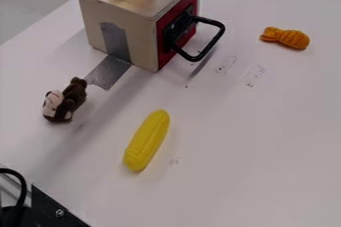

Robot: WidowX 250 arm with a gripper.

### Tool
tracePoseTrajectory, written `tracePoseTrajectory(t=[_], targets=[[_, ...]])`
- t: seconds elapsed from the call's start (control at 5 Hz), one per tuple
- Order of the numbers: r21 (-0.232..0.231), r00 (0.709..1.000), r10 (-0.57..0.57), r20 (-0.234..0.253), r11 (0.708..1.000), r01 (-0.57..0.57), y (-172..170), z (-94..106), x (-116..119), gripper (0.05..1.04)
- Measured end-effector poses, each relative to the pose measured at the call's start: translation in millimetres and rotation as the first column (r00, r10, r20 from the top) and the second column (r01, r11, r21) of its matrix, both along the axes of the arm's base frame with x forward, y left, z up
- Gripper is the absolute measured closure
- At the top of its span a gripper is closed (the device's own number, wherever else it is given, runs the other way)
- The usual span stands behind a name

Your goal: Open the drawer

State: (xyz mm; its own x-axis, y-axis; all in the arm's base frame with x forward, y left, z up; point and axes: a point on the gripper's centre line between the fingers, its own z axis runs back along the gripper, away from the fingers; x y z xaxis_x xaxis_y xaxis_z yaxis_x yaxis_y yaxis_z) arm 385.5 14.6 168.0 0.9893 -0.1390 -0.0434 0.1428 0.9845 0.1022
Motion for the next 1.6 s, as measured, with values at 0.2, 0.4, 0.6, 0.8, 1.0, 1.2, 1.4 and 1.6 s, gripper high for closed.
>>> tracePoseTrajectory(t=[0.2, 0.4, 0.6, 0.8, 1.0, 1.2, 1.4, 1.6], targets=[[0.068, 1.0, -0.023, 0.0, 0.997, 0.023, -27.1, -11.4, 13.7, 0.083], [0.134, 1.0, 0.01, -0.001, 0.991, -0.01, -30.0, -32.3, 20.5, 0.083], [0.158, 0.998, 0.05, -0.039, 0.986, -0.043, -27.4, -58.8, 18.2, 0.083], [0.173, 0.994, 0.057, -0.091, 0.984, -0.041, -24.8, -84.4, 9.7, 0.083], [0.175, 0.99, 0.083, -0.117, 0.983, -0.062, -19.8, -102.4, 0.7, 0.083], [0.189, 0.98, 0.109, -0.167, 0.979, -0.077, -14.4, -130.9, -8.3, 0.083], [0.191, 0.968, 0.15, -0.2, 0.975, -0.112, 1.3, -152.1, -10.7, 0.084], [0.19, 0.96, 0.179, -0.217, 0.972, -0.139, 12.1, -159.2, -8.8, 0.114]])
